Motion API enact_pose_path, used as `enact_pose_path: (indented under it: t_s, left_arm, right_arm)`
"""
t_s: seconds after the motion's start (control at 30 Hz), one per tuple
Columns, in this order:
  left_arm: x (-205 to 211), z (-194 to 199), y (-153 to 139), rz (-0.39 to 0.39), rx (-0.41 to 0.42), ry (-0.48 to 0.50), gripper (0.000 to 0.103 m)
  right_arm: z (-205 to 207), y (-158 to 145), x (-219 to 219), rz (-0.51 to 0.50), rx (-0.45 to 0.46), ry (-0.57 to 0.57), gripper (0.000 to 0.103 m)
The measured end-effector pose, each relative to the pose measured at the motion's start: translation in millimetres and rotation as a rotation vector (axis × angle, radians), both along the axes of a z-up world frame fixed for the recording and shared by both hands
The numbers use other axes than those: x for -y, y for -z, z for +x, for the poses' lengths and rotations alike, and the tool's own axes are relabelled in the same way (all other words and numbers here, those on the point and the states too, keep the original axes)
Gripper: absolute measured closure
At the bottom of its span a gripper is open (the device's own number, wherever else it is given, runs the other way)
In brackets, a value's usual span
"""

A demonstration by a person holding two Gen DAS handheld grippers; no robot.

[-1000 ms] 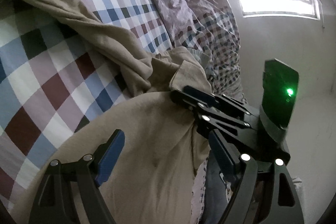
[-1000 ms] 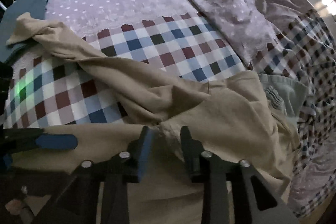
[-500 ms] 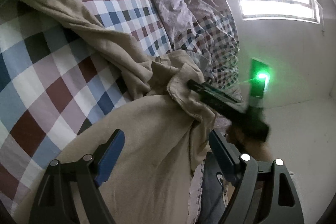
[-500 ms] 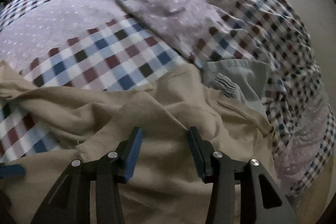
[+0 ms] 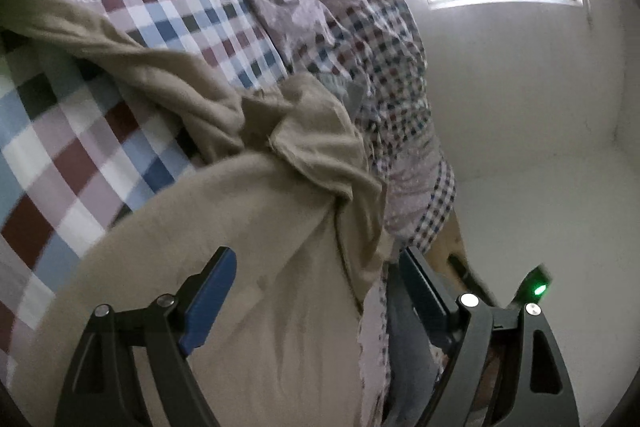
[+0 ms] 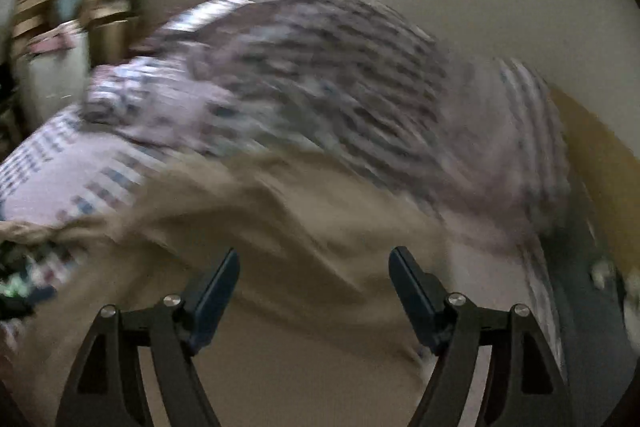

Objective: Fold clothes

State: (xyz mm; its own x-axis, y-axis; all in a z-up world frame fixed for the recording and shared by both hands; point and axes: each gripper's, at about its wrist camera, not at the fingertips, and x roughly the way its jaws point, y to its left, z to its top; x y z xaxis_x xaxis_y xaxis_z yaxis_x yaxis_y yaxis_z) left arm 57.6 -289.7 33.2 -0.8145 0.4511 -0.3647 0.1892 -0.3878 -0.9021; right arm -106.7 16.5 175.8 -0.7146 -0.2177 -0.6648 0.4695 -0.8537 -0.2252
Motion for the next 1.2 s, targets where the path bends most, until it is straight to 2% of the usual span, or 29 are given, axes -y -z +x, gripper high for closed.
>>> enact_pose_path:
  t_s: [0.13,0.2,0.27,0.33,0.47,0.53,0.6,0.67,0.77,0.93,1.07,1.1,1.17,1.2]
  left_arm:
    - [-24.6,-5.4,-7.5,-0.089,-0.004,0.068,0.016]
    - [-39.1,-8.8,-12.1,-0.156,-0.009,0.093,0.016]
    - [-51.8,-11.6,-14.3,-0.202,-0.012,0.118,0.016]
    - [-64.2,-13.2,-13.1,-0.225,-0.012,0.144,0.016]
    - [-80.7,-17.6,-8.9,-0.263,0.000,0.172,0.016]
    - [-85.3,-19.8,-5.4,-0.277,0.013,0.166,0.016]
    - [-90.0,-23.0,-0.9,-0.275,0.027,0.167,0.016]
    - [-92.7,-25.3,2.0,-0.277,0.035,0.169,0.016]
    - [-95.5,-27.4,5.9,-0.287,0.050,0.177,0.016]
    - [-100.2,-30.9,12.3,-0.303,0.073,0.189,0.016]
    - [-102.8,-32.8,16.7,-0.317,0.090,0.196,0.016]
    - [-102.9,-32.8,17.5,-0.321,0.093,0.196,0.016]
    - [-103.5,-32.6,17.7,-0.326,0.095,0.197,0.016]
    - [-103.8,-32.1,16.9,-0.329,0.093,0.198,0.016]
  right_arm:
    - [-9.1,36.8,-39.6,0.055,0.027,0.026,0.023]
    - [-13.7,55.2,-59.4,0.083,0.040,0.040,0.030]
    - [-18.3,73.6,-79.3,0.111,0.054,0.053,0.041]
    - [-22.9,92.1,-99.1,0.138,0.067,0.066,0.047]
    - [-32.0,128.3,-136.7,0.196,0.092,0.089,0.050]
    - [-36.4,137.6,-125.0,0.254,0.072,0.044,0.052]
    - [-43.0,145.8,-119.5,0.283,0.080,0.024,0.063]
    - [-48.8,153.8,-116.8,0.299,0.088,0.020,0.085]
    - [-54.4,163.3,-119.2,0.302,0.103,0.037,0.100]
    - [-58.3,144.3,-159.6,0.075,0.109,0.184,0.102]
    - [-69.7,143.6,-187.9,-0.084,0.221,0.258,0.101]
    - [-74.1,149.0,-187.4,-0.083,0.265,0.254,0.101]
    - [-73.9,151.4,-185.6,-0.034,0.268,0.265,0.089]
    - [-71.4,148.3,-187.5,-0.021,0.264,0.282,0.086]
